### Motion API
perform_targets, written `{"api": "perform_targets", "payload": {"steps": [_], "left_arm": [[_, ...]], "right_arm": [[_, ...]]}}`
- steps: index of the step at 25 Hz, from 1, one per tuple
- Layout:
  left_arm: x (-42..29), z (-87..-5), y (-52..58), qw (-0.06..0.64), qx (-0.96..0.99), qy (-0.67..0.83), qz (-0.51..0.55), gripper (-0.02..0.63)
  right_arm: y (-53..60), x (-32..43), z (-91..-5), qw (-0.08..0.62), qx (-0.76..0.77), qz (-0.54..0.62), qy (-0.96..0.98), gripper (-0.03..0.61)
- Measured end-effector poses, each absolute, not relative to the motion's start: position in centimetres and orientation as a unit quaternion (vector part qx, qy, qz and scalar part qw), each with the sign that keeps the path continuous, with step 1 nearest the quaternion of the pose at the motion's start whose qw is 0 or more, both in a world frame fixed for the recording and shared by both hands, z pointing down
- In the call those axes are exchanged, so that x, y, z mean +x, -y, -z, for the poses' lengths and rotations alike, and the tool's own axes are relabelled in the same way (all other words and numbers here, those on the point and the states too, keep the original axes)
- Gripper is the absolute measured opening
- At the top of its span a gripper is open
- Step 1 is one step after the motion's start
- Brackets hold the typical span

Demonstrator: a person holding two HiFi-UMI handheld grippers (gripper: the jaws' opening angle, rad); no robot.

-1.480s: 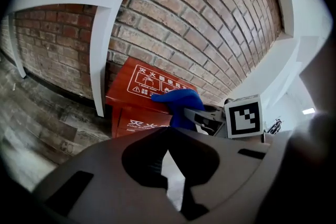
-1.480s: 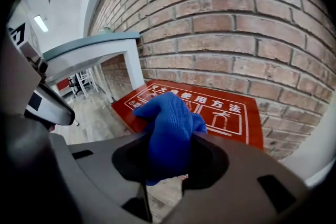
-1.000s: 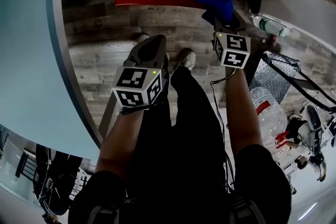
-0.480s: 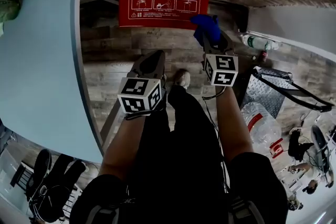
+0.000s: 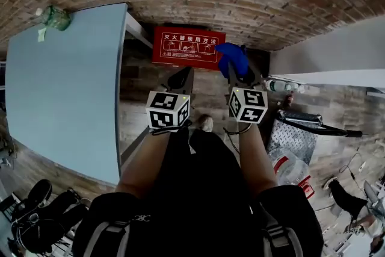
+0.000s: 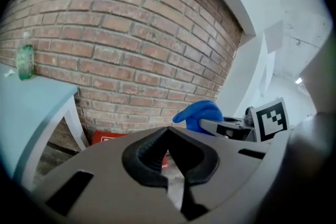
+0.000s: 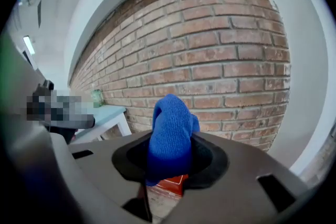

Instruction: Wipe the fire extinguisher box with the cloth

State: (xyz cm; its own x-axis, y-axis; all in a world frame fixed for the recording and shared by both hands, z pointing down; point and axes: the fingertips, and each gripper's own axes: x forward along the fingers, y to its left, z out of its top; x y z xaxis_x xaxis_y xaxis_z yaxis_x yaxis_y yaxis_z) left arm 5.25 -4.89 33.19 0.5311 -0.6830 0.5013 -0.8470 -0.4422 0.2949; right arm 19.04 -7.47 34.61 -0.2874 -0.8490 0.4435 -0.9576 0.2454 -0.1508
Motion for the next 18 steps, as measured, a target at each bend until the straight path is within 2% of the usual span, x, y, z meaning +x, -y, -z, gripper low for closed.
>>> {"api": "perform_targets", "payload": {"steps": [8, 18], "left_arm": [[6.5, -22.4, 5.1, 0.189, 0.846, 0.485, -0.112, 0.008], [10.2, -13.0, 2.7, 0.125, 0.859, 0.486, -0.103, 0.008]], "right_arm": [[6.5, 20.0, -20.9, 0.039, 0.591, -0.157, 0.79, 0.126], [3.4, 21.5, -11.0, -0.005, 0.585, -0.081, 0.807, 0.126]]}}
